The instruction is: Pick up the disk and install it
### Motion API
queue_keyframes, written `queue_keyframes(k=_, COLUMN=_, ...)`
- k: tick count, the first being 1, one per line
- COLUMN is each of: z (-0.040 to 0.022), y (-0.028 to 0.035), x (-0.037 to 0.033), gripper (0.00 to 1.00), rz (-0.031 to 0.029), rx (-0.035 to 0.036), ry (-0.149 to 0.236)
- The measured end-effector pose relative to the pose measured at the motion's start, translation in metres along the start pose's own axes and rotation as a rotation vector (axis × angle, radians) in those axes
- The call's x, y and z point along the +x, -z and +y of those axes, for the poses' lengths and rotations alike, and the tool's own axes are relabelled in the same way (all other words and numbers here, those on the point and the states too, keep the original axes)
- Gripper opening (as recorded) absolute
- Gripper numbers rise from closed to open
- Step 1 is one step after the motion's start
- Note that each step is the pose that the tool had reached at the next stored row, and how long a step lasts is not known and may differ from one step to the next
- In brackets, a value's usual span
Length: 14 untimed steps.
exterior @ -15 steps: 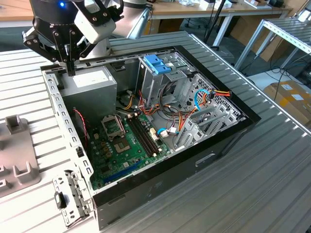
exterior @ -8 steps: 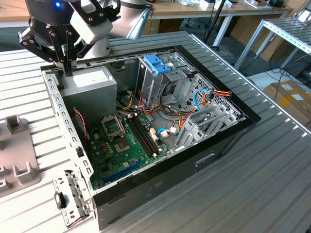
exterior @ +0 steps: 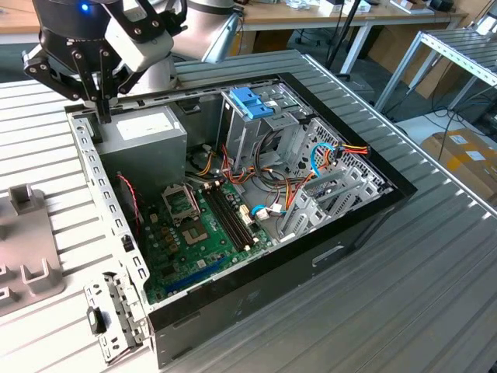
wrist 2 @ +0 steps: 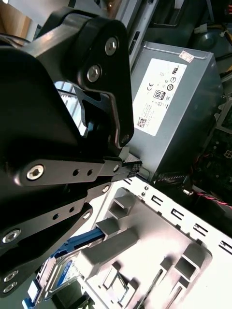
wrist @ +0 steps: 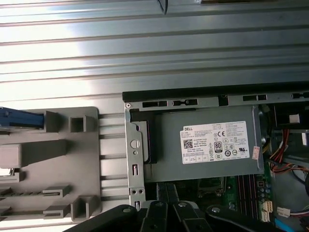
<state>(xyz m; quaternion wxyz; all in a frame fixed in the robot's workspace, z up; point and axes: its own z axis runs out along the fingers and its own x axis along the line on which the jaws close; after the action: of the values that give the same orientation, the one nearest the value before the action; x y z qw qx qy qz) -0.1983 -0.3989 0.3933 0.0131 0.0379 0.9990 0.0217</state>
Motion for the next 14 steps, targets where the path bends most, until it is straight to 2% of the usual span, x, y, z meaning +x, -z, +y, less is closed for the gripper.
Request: queue_keyframes(k=14, z=-0.0008, y=0.0003, x=0.0113, gripper=0.11, rz=0.0000, rx=0.0000, ry=0.000)
